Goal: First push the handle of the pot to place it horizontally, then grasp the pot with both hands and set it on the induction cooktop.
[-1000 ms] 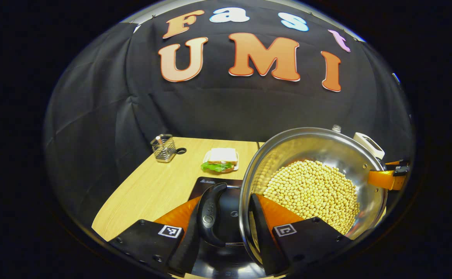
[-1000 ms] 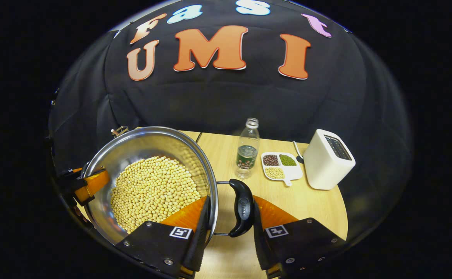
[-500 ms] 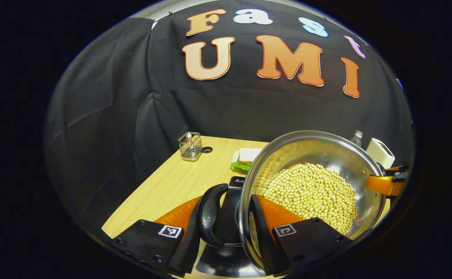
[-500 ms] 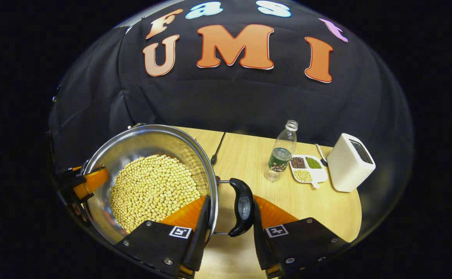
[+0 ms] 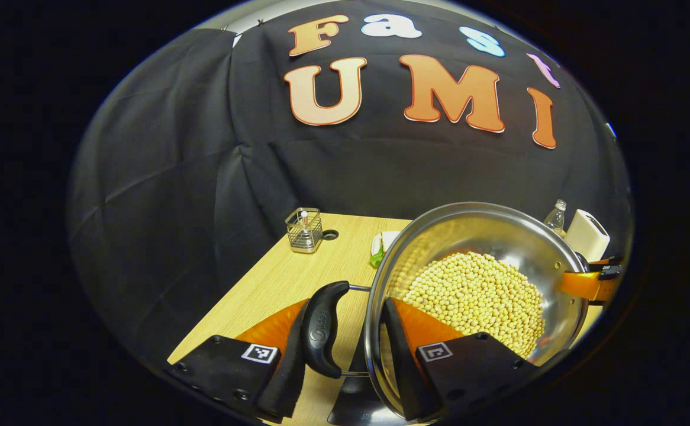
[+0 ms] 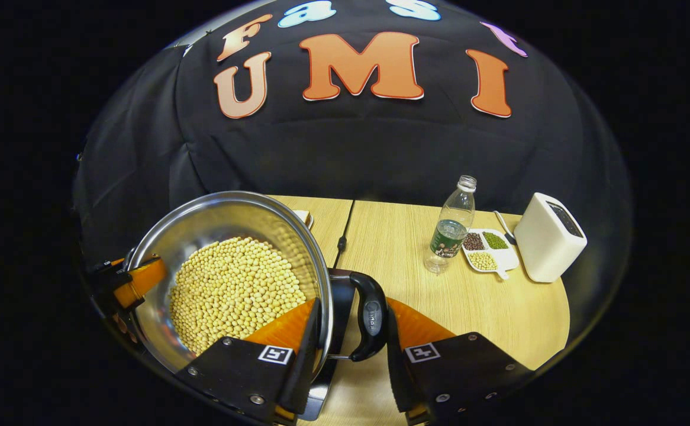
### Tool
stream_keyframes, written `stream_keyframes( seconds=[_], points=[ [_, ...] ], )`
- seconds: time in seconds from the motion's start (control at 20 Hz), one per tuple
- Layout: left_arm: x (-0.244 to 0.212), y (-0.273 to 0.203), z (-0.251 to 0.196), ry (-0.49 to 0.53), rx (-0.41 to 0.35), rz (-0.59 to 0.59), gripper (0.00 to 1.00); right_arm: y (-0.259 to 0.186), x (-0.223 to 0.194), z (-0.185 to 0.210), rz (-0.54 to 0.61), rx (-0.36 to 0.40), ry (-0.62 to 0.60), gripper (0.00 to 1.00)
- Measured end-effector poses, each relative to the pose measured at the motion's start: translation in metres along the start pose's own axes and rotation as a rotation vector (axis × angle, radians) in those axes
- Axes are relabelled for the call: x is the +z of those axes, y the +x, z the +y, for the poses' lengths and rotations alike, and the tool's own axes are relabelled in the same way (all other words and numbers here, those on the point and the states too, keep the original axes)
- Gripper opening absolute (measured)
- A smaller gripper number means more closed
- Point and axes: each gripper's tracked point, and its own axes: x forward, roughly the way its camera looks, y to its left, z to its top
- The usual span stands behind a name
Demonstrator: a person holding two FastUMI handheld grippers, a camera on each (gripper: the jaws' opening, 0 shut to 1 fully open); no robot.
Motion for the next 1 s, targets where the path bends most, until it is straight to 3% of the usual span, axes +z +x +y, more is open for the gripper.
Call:
stream_keyframes(
  seconds=[1.0],
  points=[
    [-0.049, 0.060, -0.010, -0.002, -0.041, 0.174, 0.72, 0.047, -0.038, 0.000, 0.154, -0.051, 0.005, 0.55]
  ],
)
